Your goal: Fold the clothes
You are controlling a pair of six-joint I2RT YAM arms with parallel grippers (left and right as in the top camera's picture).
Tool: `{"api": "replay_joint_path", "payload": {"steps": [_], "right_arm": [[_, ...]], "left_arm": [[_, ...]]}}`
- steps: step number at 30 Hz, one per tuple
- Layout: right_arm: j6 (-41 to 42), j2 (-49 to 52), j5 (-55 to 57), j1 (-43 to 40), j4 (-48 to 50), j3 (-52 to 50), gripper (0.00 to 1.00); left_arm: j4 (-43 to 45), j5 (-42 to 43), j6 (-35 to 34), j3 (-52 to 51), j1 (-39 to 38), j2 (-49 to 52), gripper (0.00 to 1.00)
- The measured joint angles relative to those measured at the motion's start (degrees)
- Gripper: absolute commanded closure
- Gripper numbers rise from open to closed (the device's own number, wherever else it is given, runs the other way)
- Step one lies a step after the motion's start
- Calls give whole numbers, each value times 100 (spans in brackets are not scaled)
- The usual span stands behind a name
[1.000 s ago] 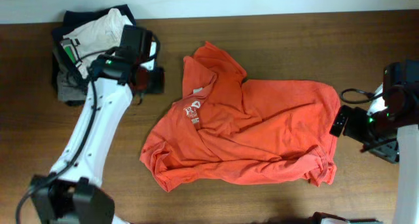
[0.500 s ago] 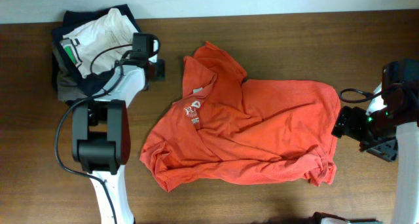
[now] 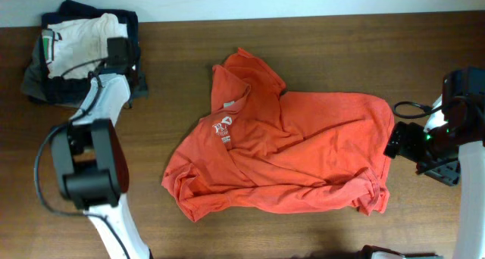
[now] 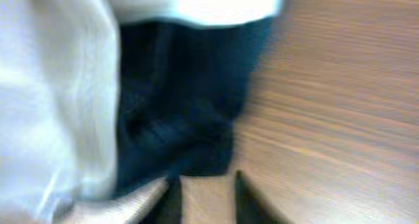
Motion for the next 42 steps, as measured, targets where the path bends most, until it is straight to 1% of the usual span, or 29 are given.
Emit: {"api": "replay_joint_path", "payload": {"steps": [1,2,4,5,6,7,11,15,16,17,18,20,21,22,23,26,31,34,38,39,40,42], "right_arm": [[4,0,2,0,7,0,12],[7,0,-13,0,37,0,12],[2,0,-66,0,72,0,12],[2,0,-96,0,72,0,13],[2,0,-107,0,74,0,12],[0,0,-107,0,72,0,13],[0,0,-120,0,48,0,12],[4,0,-127,0,44,0,12],[4,0,-127,0,42,0,12],[2,0,-127,0,31,0,12],[2,0,-127,0,31,0,12],[-2,0,-127,0,31,0,12],[-2,0,-127,0,31,0,12],[-2,0,-127,0,31,0,12],[-2,0,-127,0,31,0,12],[0,0,-127,0,31,0,13],[0,0,-127,0,31,0,13],[0,0,-127,0,31,0,13],[-4,0,-127,0,31,0,13],[-2,0,-127,0,31,0,13],[-4,0,-127,0,31,0,13],[-4,0,-127,0,28,0,13]], "left_arm": [[-109,221,24,0,-120,-302,21],[-245,1021,48,7,-404,-798,20],[-260,1751,249,57,-798,-990,18],[-315,2098,378,66,-1185,-957,16],[-330,2273,466,66,-1628,-835,16],[-286,2275,514,63,-1908,-717,16],[15,1980,699,63,-2583,-103,16],[216,1908,885,61,-2855,328,15],[245,1902,898,61,-2861,385,18],[297,1856,907,61,-2861,409,25],[339,1749,911,61,-2861,411,36],[319,1552,925,61,-2861,411,64],[319,1478,949,61,-2861,411,75],[317,1434,951,61,-2861,411,95],[317,1427,957,61,-2861,411,100],[315,1237,968,61,-2861,411,99],[258,-234,809,70,-2743,411,100],[68,-839,728,96,-2312,411,99],[13,-1010,664,98,-1646,411,100],[17,-1019,662,98,-1486,411,71],[20,-1032,660,107,-1287,411,65],[-61,-1056,623,188,-1075,411,65]]}}
